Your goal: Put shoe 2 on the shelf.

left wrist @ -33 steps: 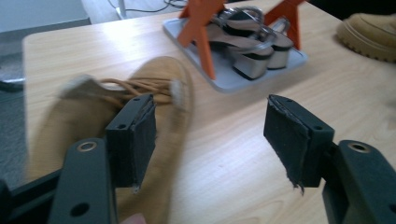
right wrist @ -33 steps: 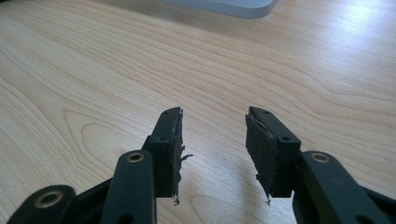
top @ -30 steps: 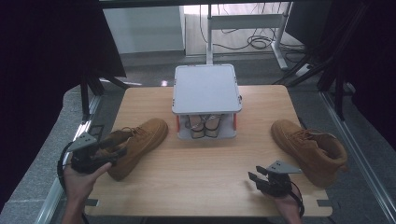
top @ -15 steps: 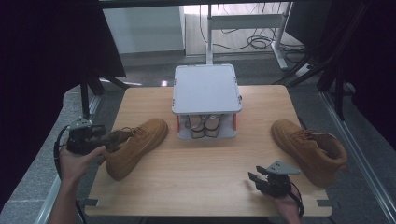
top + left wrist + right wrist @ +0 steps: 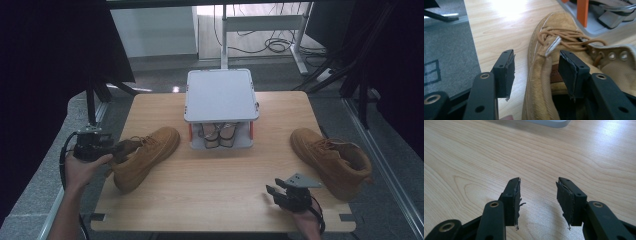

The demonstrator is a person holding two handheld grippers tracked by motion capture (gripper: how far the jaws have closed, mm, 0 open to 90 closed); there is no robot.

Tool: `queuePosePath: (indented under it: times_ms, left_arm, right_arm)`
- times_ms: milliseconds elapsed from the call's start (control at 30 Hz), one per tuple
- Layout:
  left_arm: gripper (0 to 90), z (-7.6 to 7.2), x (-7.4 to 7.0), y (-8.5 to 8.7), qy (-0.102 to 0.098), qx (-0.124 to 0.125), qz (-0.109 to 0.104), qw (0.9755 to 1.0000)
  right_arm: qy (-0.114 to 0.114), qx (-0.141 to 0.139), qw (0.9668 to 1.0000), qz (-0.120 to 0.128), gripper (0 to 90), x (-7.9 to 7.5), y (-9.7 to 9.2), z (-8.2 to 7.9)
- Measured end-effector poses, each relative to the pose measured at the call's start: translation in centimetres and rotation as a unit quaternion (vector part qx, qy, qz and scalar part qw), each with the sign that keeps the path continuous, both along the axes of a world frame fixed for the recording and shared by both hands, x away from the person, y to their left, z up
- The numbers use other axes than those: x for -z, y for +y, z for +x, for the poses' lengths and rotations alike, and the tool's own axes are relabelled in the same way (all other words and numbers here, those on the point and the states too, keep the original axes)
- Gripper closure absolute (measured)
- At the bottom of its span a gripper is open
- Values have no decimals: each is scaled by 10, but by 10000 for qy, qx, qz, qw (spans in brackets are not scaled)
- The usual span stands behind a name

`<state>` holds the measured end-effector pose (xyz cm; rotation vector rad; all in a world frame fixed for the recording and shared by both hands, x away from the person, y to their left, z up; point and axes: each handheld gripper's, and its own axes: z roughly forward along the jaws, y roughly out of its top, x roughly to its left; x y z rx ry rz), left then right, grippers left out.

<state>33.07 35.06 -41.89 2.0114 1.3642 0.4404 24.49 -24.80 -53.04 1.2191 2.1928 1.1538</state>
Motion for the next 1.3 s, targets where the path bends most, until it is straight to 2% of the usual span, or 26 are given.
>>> queuePosePath:
  times_ms: [200, 333, 400, 500, 567, 767, 967, 1100, 1167, 1233, 1300]
  left_arm:
    - [542, 9, 4, -3, 312, 140, 176, 9993]
    - [569, 12, 9, -6, 594, 230, 257, 9976]
    - [612, 12, 9, -7, 601, 228, 274, 9976]
    - [683, 13, 9, -8, 741, 258, 306, 9964]
    - [718, 13, 8, -9, 755, 242, 415, 9960]
    - [748, 12, 9, -8, 736, 152, 283, 9968]
    - [752, 12, 9, -8, 724, 134, 257, 9970]
    - [753, 12, 9, -8, 706, 101, 243, 9972]
    - [753, 11, 9, -9, 694, 93, 295, 9971]
    - [753, 11, 9, -10, 694, 101, 337, 9970]
    - [753, 11, 9, -9, 695, 101, 294, 9971]
  right_arm:
    - [3, 2, 10000, -22, 538, 0, 1, 0]
    - [-21, 32, 10000, -31, 538, 0, 0, -1]
    - [-107, 82, 9999, -53, 539, 0, 0, -2]
    - [-129, 96, 9999, -42, 539, -1, 0, -1]
    - [-124, 94, 9999, -50, 539, -1, 0, -2]
    - [-224, 126, 9997, -15, 542, -7, -1, -4]
    - [-456, -74, 9984, 323, 555, -30, -8, -6]
    - [-484, -183, 9971, 562, 557, -47, -15, -5]
    - [-540, -223, 9952, 785, 545, -63, -21, -5]
    - [-590, -294, 9939, 878, 530, -75, -25, -4]
    - [-696, -362, 9936, 809, 517, -93, -29, -5]
